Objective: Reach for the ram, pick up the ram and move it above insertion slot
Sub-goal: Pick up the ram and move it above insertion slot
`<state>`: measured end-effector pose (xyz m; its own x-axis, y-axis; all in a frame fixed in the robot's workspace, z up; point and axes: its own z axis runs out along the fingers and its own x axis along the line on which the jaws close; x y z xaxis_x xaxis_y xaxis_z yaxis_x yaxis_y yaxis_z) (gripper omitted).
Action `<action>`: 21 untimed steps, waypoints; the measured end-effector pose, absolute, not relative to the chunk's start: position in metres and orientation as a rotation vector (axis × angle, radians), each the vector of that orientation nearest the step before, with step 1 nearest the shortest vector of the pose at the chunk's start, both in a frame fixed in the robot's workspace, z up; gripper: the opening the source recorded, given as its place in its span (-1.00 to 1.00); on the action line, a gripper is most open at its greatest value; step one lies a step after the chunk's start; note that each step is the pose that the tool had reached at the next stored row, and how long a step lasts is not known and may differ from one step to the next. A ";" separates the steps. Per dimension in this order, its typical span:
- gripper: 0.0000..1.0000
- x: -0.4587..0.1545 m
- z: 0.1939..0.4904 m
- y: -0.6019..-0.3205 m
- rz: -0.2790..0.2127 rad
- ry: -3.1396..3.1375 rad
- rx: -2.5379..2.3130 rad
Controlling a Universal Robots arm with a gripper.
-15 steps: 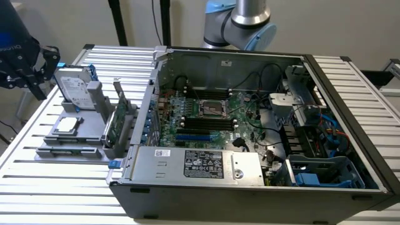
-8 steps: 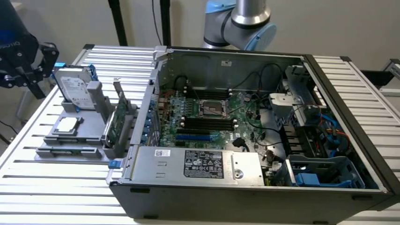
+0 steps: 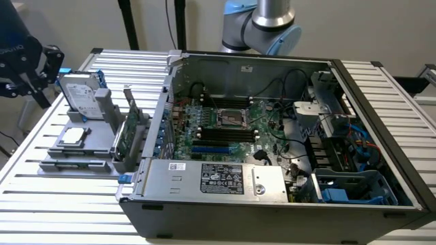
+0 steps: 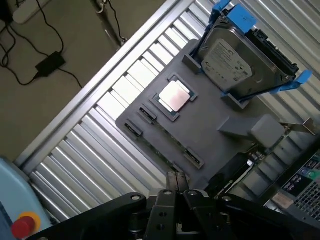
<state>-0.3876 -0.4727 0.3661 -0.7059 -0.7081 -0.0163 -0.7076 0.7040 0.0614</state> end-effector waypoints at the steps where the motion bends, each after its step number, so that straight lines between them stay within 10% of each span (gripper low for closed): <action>1: -0.79 -0.388 0.366 -0.473 -0.097 -2.883 1.230; 21: -0.79 -0.388 0.349 -0.473 -0.083 -2.614 1.733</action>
